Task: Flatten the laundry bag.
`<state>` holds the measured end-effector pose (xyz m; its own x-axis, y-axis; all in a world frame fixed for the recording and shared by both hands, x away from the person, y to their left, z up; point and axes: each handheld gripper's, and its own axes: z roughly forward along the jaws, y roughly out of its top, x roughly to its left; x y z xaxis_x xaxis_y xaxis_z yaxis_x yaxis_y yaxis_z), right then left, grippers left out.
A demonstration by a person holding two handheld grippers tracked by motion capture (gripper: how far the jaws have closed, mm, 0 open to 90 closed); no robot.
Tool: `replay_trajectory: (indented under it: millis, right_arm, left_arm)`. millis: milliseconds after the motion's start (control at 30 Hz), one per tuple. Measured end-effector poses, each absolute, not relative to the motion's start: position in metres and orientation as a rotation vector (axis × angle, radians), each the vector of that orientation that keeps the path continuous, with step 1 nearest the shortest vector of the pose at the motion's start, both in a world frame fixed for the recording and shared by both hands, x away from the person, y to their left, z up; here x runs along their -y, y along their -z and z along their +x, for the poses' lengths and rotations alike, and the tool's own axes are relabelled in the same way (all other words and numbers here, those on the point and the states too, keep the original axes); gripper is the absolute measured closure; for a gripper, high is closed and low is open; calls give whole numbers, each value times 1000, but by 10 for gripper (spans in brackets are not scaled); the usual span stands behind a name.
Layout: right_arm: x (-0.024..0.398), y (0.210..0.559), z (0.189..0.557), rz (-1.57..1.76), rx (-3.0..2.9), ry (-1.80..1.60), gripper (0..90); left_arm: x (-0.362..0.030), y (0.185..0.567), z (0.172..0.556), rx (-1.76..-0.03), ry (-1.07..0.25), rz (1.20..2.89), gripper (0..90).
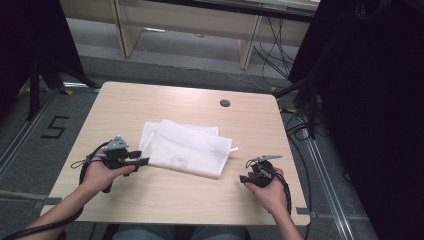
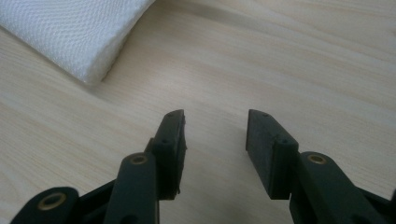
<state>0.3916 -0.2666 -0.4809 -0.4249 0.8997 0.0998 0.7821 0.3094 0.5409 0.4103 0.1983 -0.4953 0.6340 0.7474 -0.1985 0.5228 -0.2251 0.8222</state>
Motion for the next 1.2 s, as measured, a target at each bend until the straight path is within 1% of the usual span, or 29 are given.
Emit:
replay_trajectory:
  millis: [267,333,433,467,500,533,600,633,667,700,800,933,967,1033,1100,1133,1167,1200]
  right_arm:
    - [272,485,394,1570,-2292,-827,591]
    - [274,480,395,1546,-2348,-855,604]
    - [268,469,397,1548,-2310,-869,658]
    - [266,466,398,1518,-2287,-845,697]
    - [261,463,398,1528,-2248,-865,741]
    - [256,460,400,1540,-2230,-922,762]
    - [257,456,401,1521,-2267,-916,762]
    - [250,452,403,1510,-2250,-895,733]
    - [250,452,403,1510,-2250,-895,733]
    - [246,450,408,1486,-2268,-890,741]
    - [238,447,414,1468,-2309,-856,753]
    - [228,446,420,1422,-2325,-863,731]
    - [219,447,425,1429,-2308,-878,709]
    - [213,445,428,1430,-2324,-872,699]
    - [211,445,431,1407,-2324,-875,691]
    - [204,441,437,1387,-2326,-877,667]
    - [204,441,437,1387,-2326,-877,667]
    - [202,439,439,1384,-2335,-871,656]
  left_arm:
    - [-193,494,409,-997,-311,1904,513]
    - [-193,494,407,-984,-324,1921,517]
    - [-192,493,402,-964,-314,1923,535]
    - [-190,491,400,-951,-314,1939,549]
    - [-190,490,399,-941,-318,1948,580]
    - [-188,489,397,-925,-321,1952,609]
    - [-186,487,396,-911,-325,1955,626]
    - [-185,486,396,-900,-329,1964,669]
    - [-184,486,396,-900,-320,1966,669]
    - [-181,486,396,-895,-307,1982,702]
    - [-171,487,397,-873,-276,2052,733]
    - [-160,484,395,-824,-265,2096,756]
    - [-153,483,395,-797,-258,2102,765]
    - [-150,482,394,-804,-246,2099,777]
    - [-144,481,396,-775,-233,2134,783]
    - [-142,480,398,-745,-240,2155,791]
    - [-138,481,398,-759,-233,2139,791]
    - [-136,480,401,-763,-230,2158,792]
